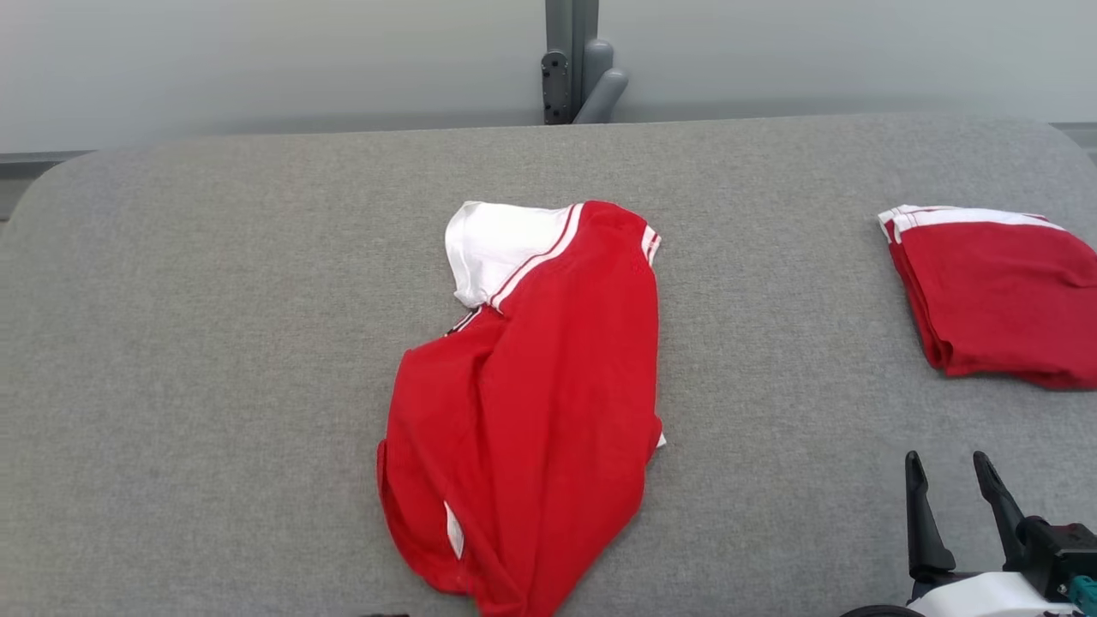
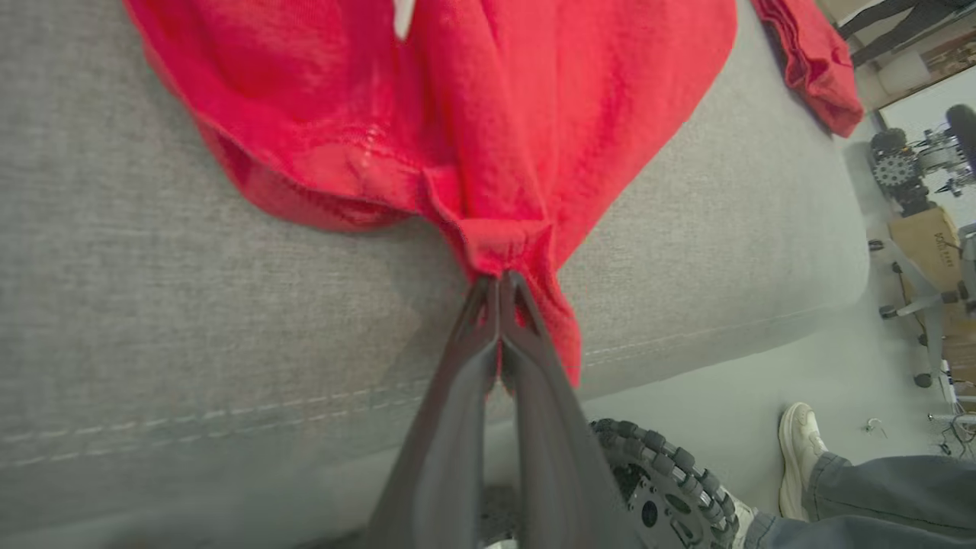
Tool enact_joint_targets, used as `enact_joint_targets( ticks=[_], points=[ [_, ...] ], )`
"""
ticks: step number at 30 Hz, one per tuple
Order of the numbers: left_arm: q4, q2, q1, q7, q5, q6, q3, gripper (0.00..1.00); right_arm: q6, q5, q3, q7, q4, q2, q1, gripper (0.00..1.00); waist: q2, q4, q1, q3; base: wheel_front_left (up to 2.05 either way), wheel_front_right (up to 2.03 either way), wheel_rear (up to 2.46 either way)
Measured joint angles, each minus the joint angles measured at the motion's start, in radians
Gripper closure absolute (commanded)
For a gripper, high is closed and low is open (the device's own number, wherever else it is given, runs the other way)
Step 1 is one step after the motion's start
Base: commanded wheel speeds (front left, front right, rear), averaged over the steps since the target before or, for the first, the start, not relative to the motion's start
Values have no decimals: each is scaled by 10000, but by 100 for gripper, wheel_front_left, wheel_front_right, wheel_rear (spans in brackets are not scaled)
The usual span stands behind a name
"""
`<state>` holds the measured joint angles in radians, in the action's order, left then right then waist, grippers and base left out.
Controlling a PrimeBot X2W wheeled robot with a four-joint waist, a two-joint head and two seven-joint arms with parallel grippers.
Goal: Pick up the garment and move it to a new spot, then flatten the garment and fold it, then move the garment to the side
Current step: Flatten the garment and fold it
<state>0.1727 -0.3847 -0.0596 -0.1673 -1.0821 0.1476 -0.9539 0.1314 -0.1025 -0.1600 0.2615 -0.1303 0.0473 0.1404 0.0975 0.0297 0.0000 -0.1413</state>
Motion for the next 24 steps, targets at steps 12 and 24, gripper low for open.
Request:
enact_joint_targets(
  ticks=[12, 24],
  points=[
    [2424, 796, 144, -512, -240, -719, -12, 100, 0, 17, 65, 0, -144, 0, 376, 0, 0, 669, 0, 463, 0, 0, 0],
    [2205, 1081, 446, -905, -941, -1373, 1586, 0, 0, -92, 180, 0, -173, 0, 389, 0, 0, 687, 0, 512, 0, 0, 0]
  ],
)
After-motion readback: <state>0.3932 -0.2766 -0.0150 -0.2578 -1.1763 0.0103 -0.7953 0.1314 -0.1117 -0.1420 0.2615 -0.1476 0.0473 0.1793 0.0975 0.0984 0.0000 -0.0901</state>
